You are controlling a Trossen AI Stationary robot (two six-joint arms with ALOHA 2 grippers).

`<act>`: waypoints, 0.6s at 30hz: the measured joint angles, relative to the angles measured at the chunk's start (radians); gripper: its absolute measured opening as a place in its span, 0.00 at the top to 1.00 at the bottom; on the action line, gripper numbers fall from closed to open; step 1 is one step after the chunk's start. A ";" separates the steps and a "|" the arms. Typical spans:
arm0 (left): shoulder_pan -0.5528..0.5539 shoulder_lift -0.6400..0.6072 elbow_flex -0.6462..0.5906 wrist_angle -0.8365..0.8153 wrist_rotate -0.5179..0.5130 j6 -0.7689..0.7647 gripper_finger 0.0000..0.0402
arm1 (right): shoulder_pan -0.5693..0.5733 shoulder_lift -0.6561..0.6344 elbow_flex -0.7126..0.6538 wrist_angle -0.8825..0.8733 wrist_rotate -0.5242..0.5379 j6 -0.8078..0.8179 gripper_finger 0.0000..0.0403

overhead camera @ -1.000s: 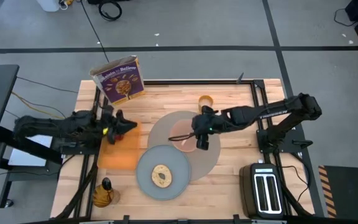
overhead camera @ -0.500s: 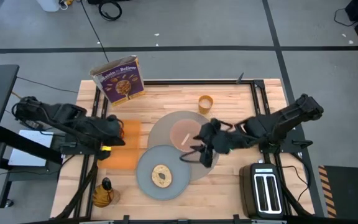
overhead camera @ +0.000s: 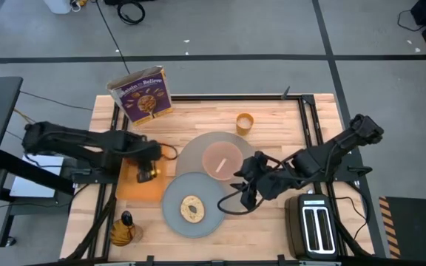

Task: Arrange a breakfast setting
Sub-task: Put the red apple on the gray placemat to the top left of the pink bowl

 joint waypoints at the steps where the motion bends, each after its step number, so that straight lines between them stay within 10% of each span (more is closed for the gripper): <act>1: 0.029 0.028 -0.007 0.008 0.000 0.047 0.64 | -0.005 0.001 0.000 -0.003 -0.002 -0.003 0.52; 18: 0.168 0.282 -0.014 0.064 0.055 0.456 0.63 | -0.024 0.001 0.000 -0.013 0.058 -0.033 0.52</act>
